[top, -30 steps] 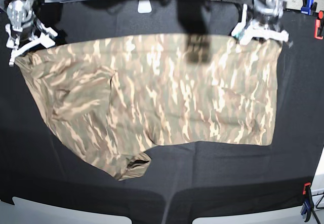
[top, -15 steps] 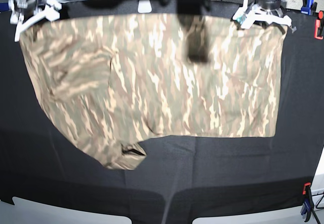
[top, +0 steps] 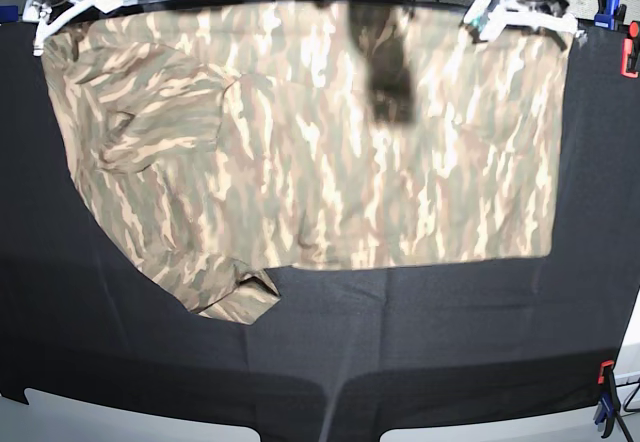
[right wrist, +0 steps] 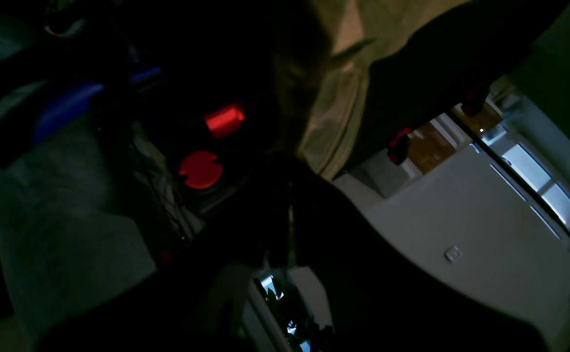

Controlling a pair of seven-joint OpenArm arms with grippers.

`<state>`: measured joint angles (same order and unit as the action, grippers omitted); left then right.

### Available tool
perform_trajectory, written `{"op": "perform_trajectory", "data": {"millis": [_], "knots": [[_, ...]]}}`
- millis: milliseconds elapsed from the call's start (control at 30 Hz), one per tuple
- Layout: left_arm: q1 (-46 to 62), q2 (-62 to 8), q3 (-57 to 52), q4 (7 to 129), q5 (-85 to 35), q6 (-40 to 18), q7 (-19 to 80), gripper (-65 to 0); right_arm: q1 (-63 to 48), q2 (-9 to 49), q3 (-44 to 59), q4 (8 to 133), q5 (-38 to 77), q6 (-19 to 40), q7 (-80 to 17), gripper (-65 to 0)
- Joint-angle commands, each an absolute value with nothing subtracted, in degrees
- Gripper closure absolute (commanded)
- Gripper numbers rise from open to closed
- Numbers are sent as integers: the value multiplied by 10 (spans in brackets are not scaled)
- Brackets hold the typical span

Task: Layout the t-shirt on the table in an organized manner, then fold the t-shirt properly
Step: 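Pull the grasped edge with both grippers to stretch the shirt taut, then release the edge and move both grippers to the shirt's sides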

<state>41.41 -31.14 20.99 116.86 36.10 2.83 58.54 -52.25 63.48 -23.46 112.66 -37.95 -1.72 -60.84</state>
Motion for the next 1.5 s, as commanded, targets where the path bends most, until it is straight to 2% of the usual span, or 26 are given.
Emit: {"op": "perform_trajectory", "data": {"millis": [0, 433, 500, 567, 633, 700, 733, 900, 1033, 1100, 1167, 1333, 1467], "knots": [[419, -316, 207, 1178, 375, 37, 594, 0, -526, 643, -231, 1139, -390, -17, -624, 0], [419, -316, 207, 1178, 375, 40, 590, 0, -525, 643, -230, 1155, -390, -35, -649, 0], [419, -316, 207, 1178, 375, 58, 590, 0, -525, 643, -230, 1155, -390, -35, -651, -91], [419, -316, 207, 1178, 375, 76, 599, -103, -525, 642, -230, 1155, -390, -35, -652, -196], [419, -316, 207, 1178, 375, 83, 625, -204, -526, 643, -230, 1155, -384, -35, -652, -247], [419, -316, 207, 1178, 375, 91, 653, -272, -526, 643, -231, 1155, -365, -35, -646, -247], [419, -316, 207, 1178, 375, 100, 661, -286, -526, 643, -231, 1155, -361, -35, -641, -247], [419, -316, 207, 1178, 383, 112, 674, -292, -557, 643, -233, 1180, -364, -35, -602, -246], [414, -316, 206, 1179, 463, 116, 728, -292, -598, 643, -233, 1240, -392, -42, -580, -246], [402, -316, 206, 1179, 485, 155, 737, -292, -602, 642, -233, 1272, -392, -58, -580, -246], [382, -316, 206, 1179, 491, 176, 733, -292, -595, 642, -232, 1293, -394, -77, -580, -246], [298, -316, 206, 1179, 485, 178, 669, -292, -531, 600, -232, 1300, -391, -95, -581, -246], [185, -316, 195, 1178, 350, 143, 617, -292, -459, 542, -232, 1300, -350, -95, -580, -246]]}}
